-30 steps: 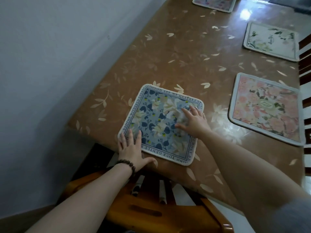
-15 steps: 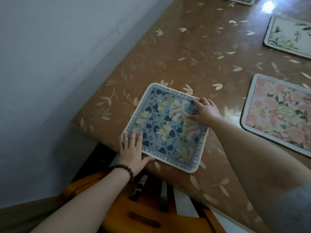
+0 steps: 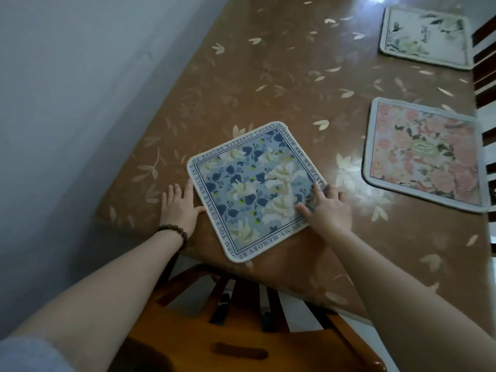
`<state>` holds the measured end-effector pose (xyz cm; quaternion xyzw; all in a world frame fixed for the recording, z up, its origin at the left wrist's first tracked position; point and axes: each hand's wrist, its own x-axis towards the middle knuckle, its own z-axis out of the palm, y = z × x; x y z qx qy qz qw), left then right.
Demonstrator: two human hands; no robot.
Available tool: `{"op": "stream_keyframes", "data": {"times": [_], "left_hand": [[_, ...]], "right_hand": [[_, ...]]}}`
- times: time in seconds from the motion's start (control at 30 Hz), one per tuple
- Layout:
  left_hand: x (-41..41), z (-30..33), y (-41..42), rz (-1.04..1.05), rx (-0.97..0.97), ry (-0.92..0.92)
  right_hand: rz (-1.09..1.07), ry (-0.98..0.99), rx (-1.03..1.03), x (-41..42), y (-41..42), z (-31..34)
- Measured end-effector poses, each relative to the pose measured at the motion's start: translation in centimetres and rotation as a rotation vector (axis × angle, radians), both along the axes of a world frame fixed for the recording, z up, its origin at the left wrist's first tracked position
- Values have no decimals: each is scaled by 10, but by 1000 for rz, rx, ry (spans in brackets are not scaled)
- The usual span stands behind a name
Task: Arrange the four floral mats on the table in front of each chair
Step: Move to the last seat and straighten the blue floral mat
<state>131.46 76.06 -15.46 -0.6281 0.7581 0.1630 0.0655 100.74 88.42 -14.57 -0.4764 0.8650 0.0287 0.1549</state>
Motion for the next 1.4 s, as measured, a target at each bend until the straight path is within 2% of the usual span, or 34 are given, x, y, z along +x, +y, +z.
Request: {"op": "stream_keyframes", "data": {"times": [0.2, 0.37, 0.5, 0.63, 0.77, 1.0, 1.4], "left_hand": [[-24, 0, -41, -214, 41, 159], [-40, -2, -65, -374, 49, 74], [-54, 0, -65, -348, 72, 11], [-47, 4, -37, -214, 63, 179], [-33, 4, 6, -138, 113, 175], [-26, 7, 20, -69, 177, 348], [-16, 11, 21, -161, 223, 316]], "right_hand": [[-133, -29, 23, 34, 35, 12], [-215, -34, 48, 77, 63, 17], [-237, -53, 19, 87, 71, 18], [-302, -226, -98, 65, 65, 15], [-314, -378, -117, 48, 47, 10], [-301, -328, -108, 56, 37, 5], [-371, -430, -120, 72, 62, 8]]}}
